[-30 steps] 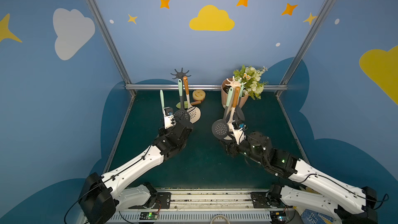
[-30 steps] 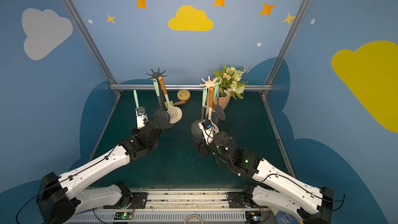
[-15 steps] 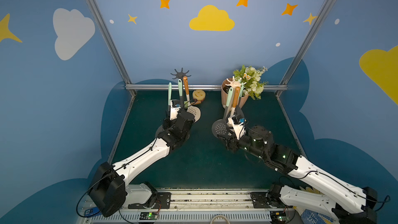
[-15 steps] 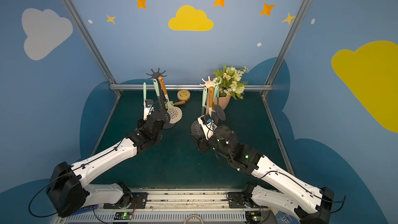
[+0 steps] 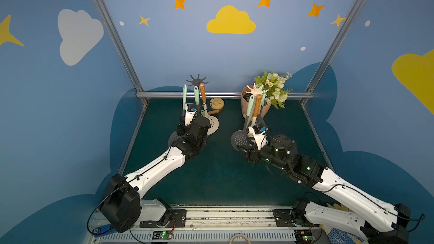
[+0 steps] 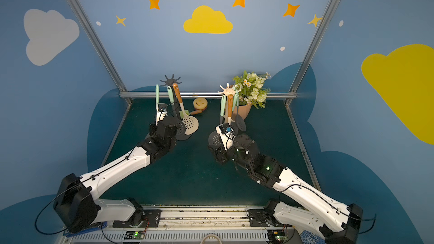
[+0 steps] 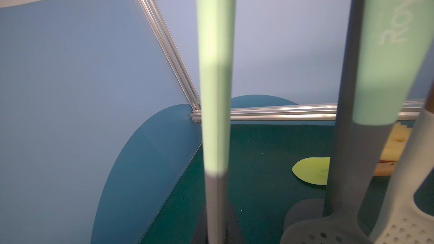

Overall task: Hang the skimmer on the kitchen utensil rack
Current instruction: Hang the skimmer on the rack.

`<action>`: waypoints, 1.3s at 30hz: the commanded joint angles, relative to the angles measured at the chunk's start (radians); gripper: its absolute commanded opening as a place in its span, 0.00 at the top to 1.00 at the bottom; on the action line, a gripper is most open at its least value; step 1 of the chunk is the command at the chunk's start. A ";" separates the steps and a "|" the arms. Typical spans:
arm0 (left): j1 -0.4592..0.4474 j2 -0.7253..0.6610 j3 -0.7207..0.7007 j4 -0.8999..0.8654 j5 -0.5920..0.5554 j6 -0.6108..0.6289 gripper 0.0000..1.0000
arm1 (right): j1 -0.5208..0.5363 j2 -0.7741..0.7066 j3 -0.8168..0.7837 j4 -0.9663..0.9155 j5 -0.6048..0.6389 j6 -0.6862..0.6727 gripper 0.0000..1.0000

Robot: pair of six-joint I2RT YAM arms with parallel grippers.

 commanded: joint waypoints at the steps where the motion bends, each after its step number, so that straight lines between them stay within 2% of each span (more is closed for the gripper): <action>1: 0.013 0.007 0.036 0.027 0.017 0.026 0.96 | -0.008 -0.017 0.017 0.010 -0.011 0.009 0.37; 23: 0.025 0.095 0.059 -0.083 0.052 -0.015 0.96 | -0.048 -0.046 -0.024 0.046 -0.048 0.037 0.37; 32: 0.025 0.147 0.090 -0.126 0.050 0.017 0.95 | -0.062 -0.046 -0.035 0.056 -0.060 0.039 0.37; 36: 0.025 0.169 0.107 -0.167 0.059 0.013 0.92 | -0.069 -0.052 -0.041 0.059 -0.065 0.041 0.37; 39: 0.025 0.171 0.111 -0.212 0.062 -0.018 0.85 | -0.076 -0.058 -0.049 0.064 -0.067 0.044 0.36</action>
